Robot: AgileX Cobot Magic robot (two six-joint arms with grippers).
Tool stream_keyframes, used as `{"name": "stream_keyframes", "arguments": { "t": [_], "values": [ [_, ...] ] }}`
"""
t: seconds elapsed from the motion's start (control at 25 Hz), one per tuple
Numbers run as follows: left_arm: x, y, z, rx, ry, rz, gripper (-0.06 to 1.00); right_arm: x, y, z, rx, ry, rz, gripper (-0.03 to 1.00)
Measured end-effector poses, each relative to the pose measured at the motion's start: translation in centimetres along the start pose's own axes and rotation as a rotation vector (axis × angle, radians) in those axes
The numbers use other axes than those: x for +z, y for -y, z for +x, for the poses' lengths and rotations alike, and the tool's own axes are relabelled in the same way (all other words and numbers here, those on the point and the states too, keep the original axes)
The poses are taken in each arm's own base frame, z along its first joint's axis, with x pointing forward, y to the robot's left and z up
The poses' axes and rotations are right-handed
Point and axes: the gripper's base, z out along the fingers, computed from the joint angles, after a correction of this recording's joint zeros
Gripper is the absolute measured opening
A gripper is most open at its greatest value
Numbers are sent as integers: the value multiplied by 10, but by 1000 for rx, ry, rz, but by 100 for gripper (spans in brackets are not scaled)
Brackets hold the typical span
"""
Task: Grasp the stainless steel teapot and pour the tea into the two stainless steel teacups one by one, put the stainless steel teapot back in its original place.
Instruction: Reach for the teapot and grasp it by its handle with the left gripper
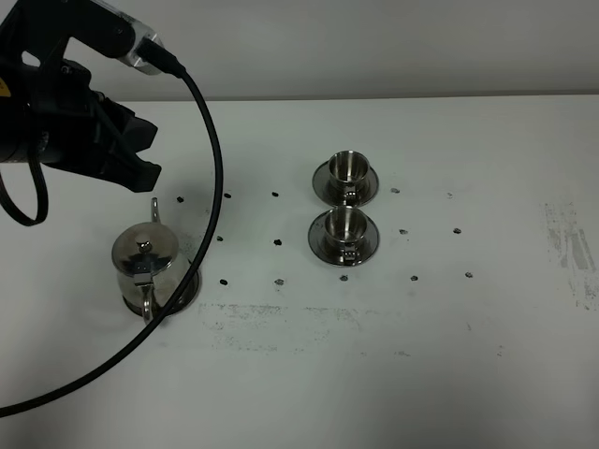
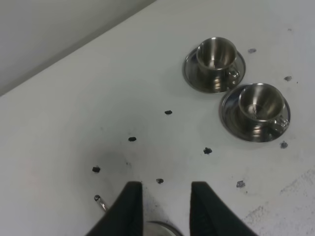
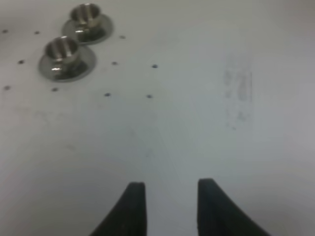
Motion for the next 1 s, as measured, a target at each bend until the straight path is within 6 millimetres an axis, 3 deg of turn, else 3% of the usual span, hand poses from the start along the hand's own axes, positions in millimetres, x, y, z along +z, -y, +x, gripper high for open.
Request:
{"name": "stream_keyframes", "arguments": {
  "t": [0.2, 0.64, 1.0],
  "values": [
    [0, 1, 1, 1, -8, 5, 24, -1, 10, 1, 98, -1, 110, 28],
    [-4, 3, -1, -9, -46, 30, 24, -1, 11, 0, 126, 3, 121, 28],
    [-18, 41, -16, 8, -108, 104, 24, -1, 11, 0, 125, 3, 122, 28]
  ]
}}
